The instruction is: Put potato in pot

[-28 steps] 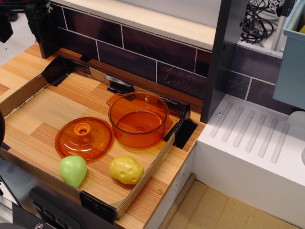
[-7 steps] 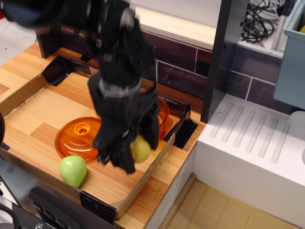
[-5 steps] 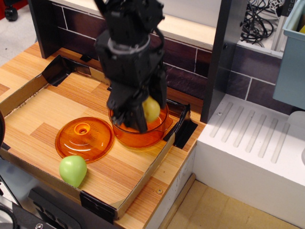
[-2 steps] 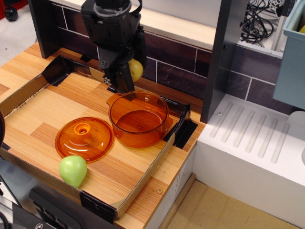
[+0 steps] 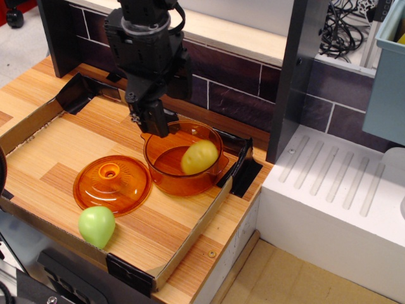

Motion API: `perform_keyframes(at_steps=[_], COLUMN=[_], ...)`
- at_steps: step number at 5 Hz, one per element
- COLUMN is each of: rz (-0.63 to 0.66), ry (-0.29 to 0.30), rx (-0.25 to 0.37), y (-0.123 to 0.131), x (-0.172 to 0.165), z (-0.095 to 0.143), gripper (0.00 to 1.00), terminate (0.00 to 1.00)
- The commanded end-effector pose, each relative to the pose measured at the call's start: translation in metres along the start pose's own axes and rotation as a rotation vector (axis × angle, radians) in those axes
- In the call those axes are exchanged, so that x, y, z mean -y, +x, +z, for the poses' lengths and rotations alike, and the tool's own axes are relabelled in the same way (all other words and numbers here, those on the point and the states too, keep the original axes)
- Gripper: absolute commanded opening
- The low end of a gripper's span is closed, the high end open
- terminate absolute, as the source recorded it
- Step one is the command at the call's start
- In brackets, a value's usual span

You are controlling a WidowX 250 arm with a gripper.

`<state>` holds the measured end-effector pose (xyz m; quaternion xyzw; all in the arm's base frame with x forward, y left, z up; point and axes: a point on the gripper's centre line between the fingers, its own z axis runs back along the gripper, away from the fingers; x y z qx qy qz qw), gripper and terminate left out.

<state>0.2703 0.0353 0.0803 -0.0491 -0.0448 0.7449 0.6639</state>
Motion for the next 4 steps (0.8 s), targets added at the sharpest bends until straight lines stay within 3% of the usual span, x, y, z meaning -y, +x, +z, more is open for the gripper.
perform_keyframes(at_steps=[1, 2, 3, 4], rz=[-0.013, 0.002, 0.002, 0.002], ry=[-0.084, -0.074, -0.074, -0.074], rx=[0.008, 0.035, 0.035, 0.035], y=[0.005, 0.018, 0.018, 0.018], x=[0.023, 0.028, 0.028, 0.028], z=[0.045, 0.079, 0.079, 0.079], gripper=[1.0, 1.0, 1.0, 1.0], terminate=[0.0, 0.0, 0.0, 1.0])
